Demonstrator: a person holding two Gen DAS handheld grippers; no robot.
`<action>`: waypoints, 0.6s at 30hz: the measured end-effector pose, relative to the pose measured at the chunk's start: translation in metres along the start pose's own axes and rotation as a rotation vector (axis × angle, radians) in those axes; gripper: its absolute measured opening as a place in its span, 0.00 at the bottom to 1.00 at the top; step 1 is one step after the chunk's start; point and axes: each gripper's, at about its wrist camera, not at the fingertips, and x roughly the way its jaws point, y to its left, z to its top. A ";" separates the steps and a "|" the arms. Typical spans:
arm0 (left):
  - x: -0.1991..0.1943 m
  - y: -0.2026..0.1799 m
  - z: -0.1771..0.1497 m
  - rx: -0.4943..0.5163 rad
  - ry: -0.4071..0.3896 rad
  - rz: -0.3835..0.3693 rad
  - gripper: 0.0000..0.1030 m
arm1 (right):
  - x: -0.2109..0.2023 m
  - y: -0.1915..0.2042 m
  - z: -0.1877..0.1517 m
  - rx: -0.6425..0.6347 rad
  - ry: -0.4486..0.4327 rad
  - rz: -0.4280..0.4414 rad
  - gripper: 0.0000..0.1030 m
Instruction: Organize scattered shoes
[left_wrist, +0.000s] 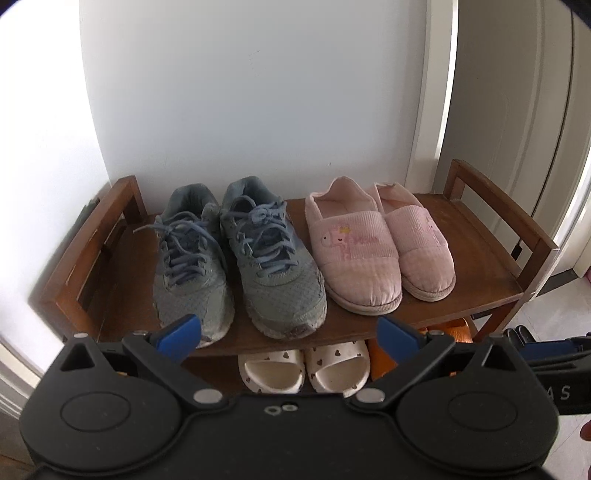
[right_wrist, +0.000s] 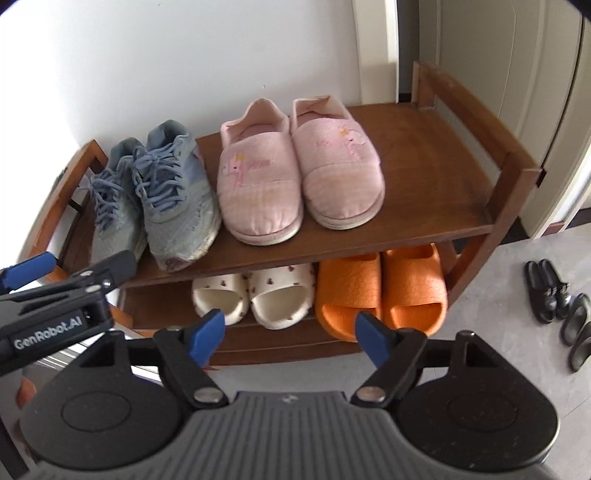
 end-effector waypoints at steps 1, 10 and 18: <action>-0.004 -0.002 -0.002 0.005 0.000 0.005 1.00 | -0.004 -0.003 -0.001 -0.002 -0.006 -0.009 0.81; -0.032 -0.010 -0.011 0.012 -0.004 0.054 1.00 | -0.021 -0.019 -0.018 0.060 0.012 0.015 0.81; -0.046 -0.016 -0.020 0.040 -0.020 0.049 1.00 | -0.033 -0.024 -0.036 0.093 0.016 0.006 0.81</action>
